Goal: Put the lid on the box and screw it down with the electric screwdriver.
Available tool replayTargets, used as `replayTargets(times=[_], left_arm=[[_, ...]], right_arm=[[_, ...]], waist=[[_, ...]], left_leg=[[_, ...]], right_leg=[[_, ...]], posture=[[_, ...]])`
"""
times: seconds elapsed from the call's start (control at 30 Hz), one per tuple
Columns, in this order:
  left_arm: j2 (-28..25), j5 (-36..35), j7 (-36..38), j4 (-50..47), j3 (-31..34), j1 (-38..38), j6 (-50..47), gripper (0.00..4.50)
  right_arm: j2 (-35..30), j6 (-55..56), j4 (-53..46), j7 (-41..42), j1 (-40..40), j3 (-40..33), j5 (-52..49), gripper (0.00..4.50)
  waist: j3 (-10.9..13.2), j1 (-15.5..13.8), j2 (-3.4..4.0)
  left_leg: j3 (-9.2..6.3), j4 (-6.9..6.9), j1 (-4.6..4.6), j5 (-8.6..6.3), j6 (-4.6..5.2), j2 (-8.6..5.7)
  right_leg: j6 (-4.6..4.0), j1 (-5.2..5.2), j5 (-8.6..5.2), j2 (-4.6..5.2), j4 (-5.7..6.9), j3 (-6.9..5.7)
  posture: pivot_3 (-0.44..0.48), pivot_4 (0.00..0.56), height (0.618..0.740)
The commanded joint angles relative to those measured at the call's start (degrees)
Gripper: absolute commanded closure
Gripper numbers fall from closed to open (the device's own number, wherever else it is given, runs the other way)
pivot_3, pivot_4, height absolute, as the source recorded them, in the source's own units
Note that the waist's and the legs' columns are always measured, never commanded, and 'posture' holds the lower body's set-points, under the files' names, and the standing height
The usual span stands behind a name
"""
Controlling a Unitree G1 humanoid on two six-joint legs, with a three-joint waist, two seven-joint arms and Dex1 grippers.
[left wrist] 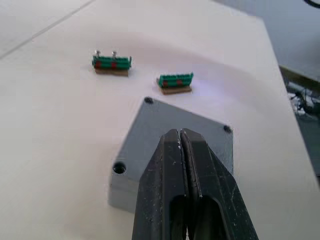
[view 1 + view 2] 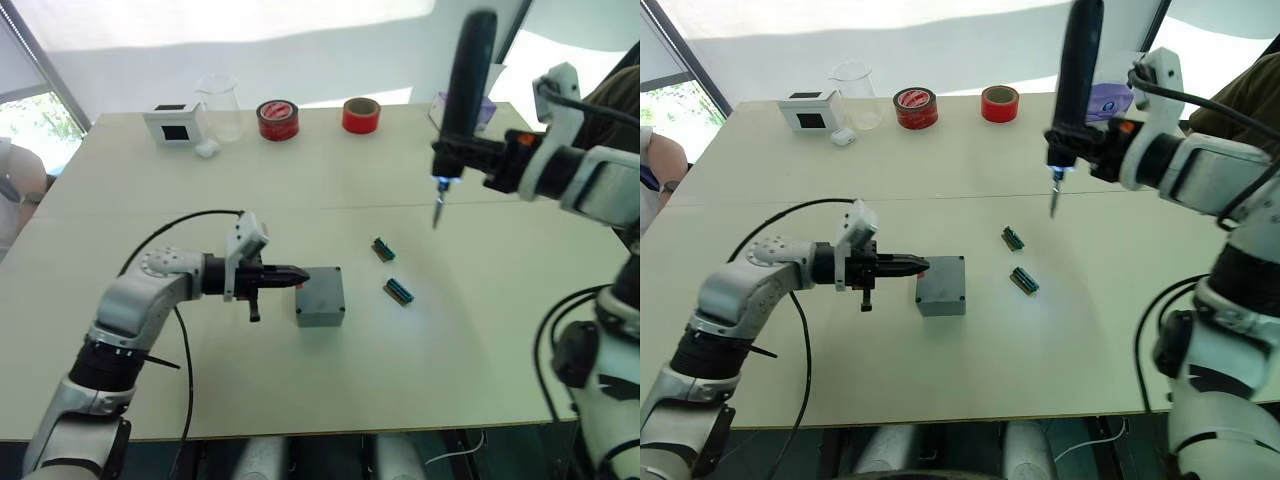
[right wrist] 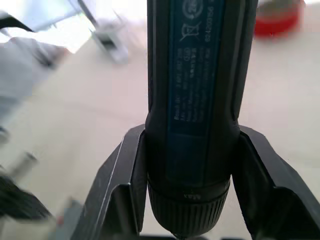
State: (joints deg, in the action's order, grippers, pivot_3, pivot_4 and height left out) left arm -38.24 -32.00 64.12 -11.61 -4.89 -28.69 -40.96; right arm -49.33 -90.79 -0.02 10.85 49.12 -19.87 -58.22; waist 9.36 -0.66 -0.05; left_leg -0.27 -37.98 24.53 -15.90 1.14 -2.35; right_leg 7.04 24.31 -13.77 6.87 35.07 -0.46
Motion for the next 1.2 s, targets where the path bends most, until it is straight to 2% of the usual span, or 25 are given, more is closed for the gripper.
replayTargets(times=[0.03, 0.17, 0.47, 0.53, 0.7, 1.0, 1.1, 1.2], left_arm=[[-1.8, -1.7, 2.6, -5.6, -0.7, 0.0, -0.1, 4.5], [-3.0, -1.8, 3.0, -8.7, -1.9, 0.2, -0.2, 4.5], [-3.4, -2.5, 0.6, -12.9, -1.9, 2.8, -1.8, 4.5], [-4.0, -2.7, -0.3, -13.4, -1.2, 3.8, -2.4, 4.5], [-5.0, -2.8, -1.1, -12.9, -0.6, 4.2, -2.6, 4.5], [-6.9, -2.6, -1.6, -8.3, 1.8, 2.6, -1.9, 4.5], [-7.8, -1.7, -3.1, -1.3, 5.5, 0.8, -1.1, 4.5], [-7.5, 0.3, -4.3, 2.6, 6.0, 0.8, 0.8, 4.5]], right_arm=[[-5.9, -1.7, 4.4, 2.1, -4.6, 5.3, -2.7, 2.74], [-9.9, -1.7, 8.7, 4.9, -7.3, 10.7, -2.6, 2.74], [-11.3, -1.2, 15.4, 11.9, -4.6, 18.9, 6.3, 2.74], [-12.2, 0.5, 15.2, 14.5, -5.0, 22.5, 9.2, 1.72], [-12.7, 2.7, 15.4, 19.5, -4.4, 25.7, 14.0, 0.06], [-14.2, 11.1, 11.5, 27.9, -2.0, 26.4, 20.7, 0.02], [-15.0, 21.4, 0.7, 34.6, 0.6, 24.4, 20.8, 0.02], [-13.4, 26.4, -11.7, 39.5, -3.9, 22.4, 17.8, 0.02]], waist=[[0.1, 0.2, 0.01], [0.7, 1.2, 0.34], [0.9, 1.4, 0.33], [0.9, 1.3, 0.32], [1.0, 1.3, 0.22], [1.0, 1.3, 0.23], [1.0, 1.4, 0.27], [1.0, 1.5, 0.24]], left_leg=[[0.12, 0.0, 0.0, -0.05, 0.08, -0.03], [0.37, -0.11, 0.0, -0.09, 0.19, -0.07], [0.34, -0.14, -0.06, -0.07, 0.16, 0.11], [0.35, -0.17, -0.06, -0.07, 0.16, 0.09], [0.33, -0.23, -0.06, -0.06, 0.15, 0.08], [0.33, -0.25, -0.06, -0.05, 0.12, 0.08], [0.33, -0.25, -0.06, -0.04, 0.11, 0.08], [0.29, -0.23, -0.06, -0.01, 0.07, 0.13]], right_leg=[[0.01, 0.0, 0.0, 0.02, -0.02, 0.03], [0.08, 0.03, 0.03, 0.05, 0.02, 0.14], [0.15, 0.03, 0.02, -0.2, 0.12, 0.11], [0.15, 0.03, 0.02, -0.19, 0.13, 0.11], [0.17, 0.0, 0.02, -0.19, 0.16, 0.11], [0.21, 0.01, 0.05, -0.2, 0.18, 0.11], [0.21, 0.03, 0.05, -0.2, 0.19, 0.11], [0.28, 0.11, 0.01, -0.26, 0.28, 0.1]], posture=[[0.0, 0.15, 0.74], [0.0, 0.15, 0.74], [0.0, 0.15, 0.74], [0.0, 0.15, 0.74], [0.0, 0.15, 0.74], [0.0, 0.15, 0.74], [0.0, 0.15, 0.74], [0.0, 0.15, 0.74]])
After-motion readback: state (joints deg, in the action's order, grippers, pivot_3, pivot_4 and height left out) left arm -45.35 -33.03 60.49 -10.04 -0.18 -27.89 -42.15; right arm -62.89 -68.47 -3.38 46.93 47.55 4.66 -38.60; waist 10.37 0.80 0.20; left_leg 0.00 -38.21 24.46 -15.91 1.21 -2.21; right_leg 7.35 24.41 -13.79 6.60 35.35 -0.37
